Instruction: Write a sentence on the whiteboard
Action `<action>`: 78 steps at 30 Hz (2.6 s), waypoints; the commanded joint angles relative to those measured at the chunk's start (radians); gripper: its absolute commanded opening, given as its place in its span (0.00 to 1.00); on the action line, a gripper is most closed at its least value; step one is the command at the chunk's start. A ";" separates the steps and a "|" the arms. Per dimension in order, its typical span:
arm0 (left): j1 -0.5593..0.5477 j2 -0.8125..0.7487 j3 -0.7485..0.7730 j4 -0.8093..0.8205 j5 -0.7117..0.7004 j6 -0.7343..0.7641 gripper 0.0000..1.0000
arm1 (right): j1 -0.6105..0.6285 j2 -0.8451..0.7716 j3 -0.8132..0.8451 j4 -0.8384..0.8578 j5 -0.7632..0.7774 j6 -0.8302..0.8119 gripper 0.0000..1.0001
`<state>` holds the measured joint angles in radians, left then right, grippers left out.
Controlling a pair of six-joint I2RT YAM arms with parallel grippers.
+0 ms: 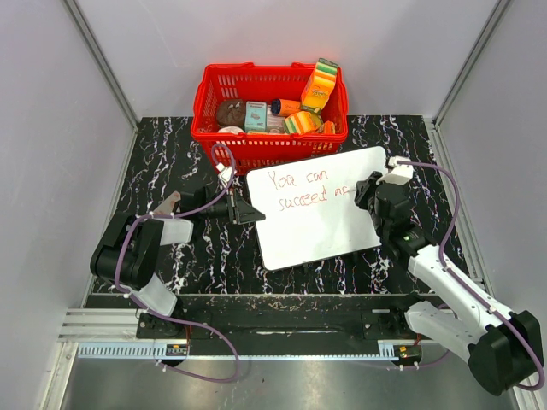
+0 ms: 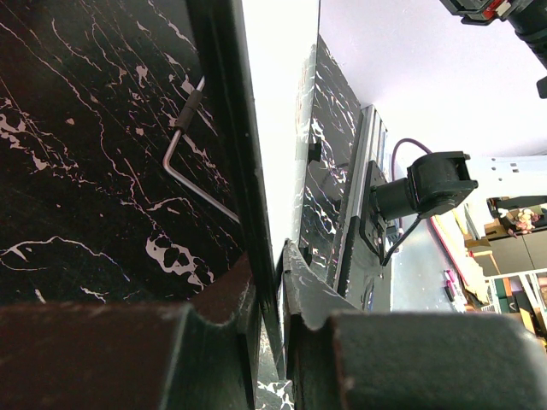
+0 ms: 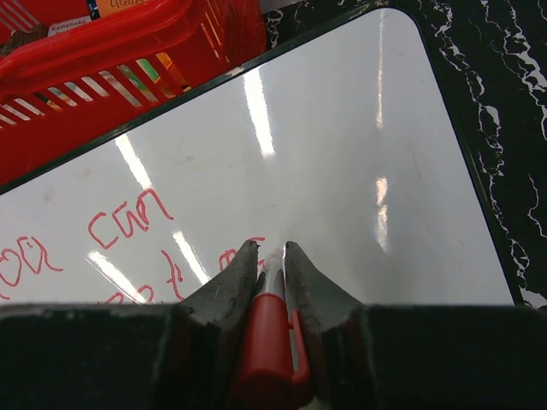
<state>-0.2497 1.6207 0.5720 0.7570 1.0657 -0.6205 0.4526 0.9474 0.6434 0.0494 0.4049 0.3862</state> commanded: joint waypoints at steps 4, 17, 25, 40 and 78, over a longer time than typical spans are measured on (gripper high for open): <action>-0.017 0.004 0.009 0.050 -0.009 0.085 0.00 | -0.006 0.030 0.051 0.041 0.020 -0.001 0.00; -0.016 0.004 0.011 0.050 -0.009 0.085 0.00 | -0.006 0.045 0.075 0.066 -0.032 -0.006 0.00; -0.016 0.004 0.011 0.050 -0.007 0.085 0.00 | -0.006 -0.048 0.042 0.060 -0.018 -0.013 0.00; -0.016 0.004 0.011 0.050 -0.009 0.085 0.00 | -0.006 0.004 0.067 0.055 0.028 -0.036 0.00; -0.017 0.004 0.009 0.053 -0.004 0.084 0.00 | -0.035 0.005 -0.021 0.017 -0.011 0.003 0.00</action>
<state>-0.2501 1.6207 0.5720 0.7574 1.0660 -0.6205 0.4244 0.9672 0.6437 0.0811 0.3996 0.3756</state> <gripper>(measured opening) 0.154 0.230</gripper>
